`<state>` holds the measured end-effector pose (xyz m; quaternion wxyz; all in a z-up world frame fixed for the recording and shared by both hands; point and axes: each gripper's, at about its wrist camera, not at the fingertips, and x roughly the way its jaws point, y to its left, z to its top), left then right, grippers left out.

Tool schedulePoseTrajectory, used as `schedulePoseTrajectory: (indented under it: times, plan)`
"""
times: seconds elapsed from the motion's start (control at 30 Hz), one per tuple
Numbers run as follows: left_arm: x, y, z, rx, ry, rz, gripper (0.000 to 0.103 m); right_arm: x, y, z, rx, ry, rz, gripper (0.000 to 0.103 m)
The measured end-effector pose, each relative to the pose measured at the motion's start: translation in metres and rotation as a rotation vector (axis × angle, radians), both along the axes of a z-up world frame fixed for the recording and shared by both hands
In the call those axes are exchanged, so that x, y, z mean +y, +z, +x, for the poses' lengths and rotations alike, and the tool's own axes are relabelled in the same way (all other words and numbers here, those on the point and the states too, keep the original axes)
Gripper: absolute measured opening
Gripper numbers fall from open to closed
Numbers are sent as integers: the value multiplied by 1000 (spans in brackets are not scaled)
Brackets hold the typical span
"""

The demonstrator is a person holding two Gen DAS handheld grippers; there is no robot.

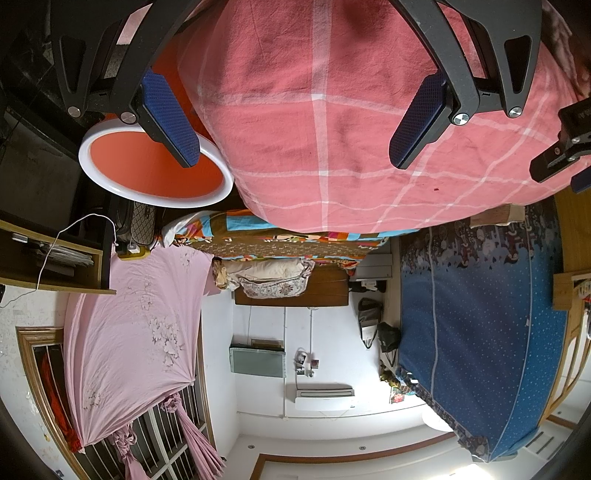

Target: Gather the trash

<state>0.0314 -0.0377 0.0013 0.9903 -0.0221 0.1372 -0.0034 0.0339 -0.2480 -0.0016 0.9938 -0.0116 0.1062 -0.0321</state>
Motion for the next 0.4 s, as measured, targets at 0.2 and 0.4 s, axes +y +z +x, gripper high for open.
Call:
schedulePoseTrajectory:
  times: [0.2, 0.4]
  plan:
    - [-3, -2, 0, -3, -8, 20, 91, 0, 0, 0, 0, 0, 0, 103]
    - [0, 0, 1, -2, 0, 20, 91, 0, 0, 0, 0, 0, 1, 103]
